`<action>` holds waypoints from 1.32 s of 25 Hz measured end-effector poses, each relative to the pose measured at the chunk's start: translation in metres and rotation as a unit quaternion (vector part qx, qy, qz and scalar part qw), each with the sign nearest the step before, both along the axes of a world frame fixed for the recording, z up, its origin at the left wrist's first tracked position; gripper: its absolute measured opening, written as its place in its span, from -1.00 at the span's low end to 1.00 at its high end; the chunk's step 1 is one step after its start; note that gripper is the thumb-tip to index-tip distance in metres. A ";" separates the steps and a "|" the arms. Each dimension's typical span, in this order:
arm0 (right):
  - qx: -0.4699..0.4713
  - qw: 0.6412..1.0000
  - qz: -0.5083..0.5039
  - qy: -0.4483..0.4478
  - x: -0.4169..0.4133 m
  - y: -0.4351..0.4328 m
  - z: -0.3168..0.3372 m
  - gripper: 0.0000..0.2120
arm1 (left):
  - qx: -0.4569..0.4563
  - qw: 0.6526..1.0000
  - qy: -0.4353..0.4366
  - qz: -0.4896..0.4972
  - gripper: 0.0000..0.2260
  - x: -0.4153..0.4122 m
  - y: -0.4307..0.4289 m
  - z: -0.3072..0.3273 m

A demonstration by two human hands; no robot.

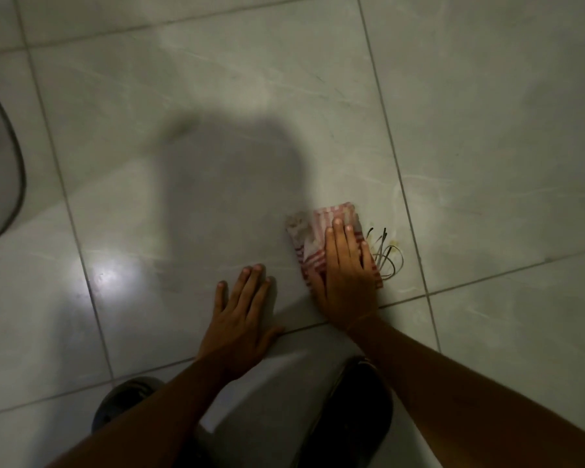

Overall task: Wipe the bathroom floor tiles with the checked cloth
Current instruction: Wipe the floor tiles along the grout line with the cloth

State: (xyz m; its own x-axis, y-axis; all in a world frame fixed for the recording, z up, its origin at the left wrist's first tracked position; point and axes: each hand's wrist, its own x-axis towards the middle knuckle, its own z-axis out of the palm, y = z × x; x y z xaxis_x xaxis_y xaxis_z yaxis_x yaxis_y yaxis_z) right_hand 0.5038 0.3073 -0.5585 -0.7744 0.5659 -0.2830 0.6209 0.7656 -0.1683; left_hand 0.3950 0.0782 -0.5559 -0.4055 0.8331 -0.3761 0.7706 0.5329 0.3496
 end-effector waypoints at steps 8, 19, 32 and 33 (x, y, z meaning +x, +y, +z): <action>0.016 0.997 -0.018 -0.069 0.126 0.022 0.012 -0.19 | 0.017 0.999 -0.028 -0.005 -0.20 -0.008 -0.005 0.004; 0.023 0.978 -0.190 -0.084 0.072 -0.001 0.015 -0.20 | 0.018 0.999 -0.050 -0.002 -0.15 -0.012 -0.006 0.005; -0.009 0.958 -0.275 -0.081 0.077 0.032 0.016 -0.12 | -0.007 0.999 -0.046 -0.021 -0.19 -0.015 -0.006 0.007; -0.005 0.949 -0.306 -0.078 0.075 0.056 0.014 -0.11 | -0.009 0.999 -0.043 -0.022 -0.19 -0.015 -0.006 0.006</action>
State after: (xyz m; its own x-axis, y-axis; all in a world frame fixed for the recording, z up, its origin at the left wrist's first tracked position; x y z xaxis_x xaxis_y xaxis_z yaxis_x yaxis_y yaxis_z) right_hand 0.5793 0.3629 -0.5441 -0.2504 0.8929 -0.3743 0.9665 0.2533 -0.0424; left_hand 0.3802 0.0721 -0.5495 -0.3339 0.8422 -0.4233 0.7615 0.5057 0.4055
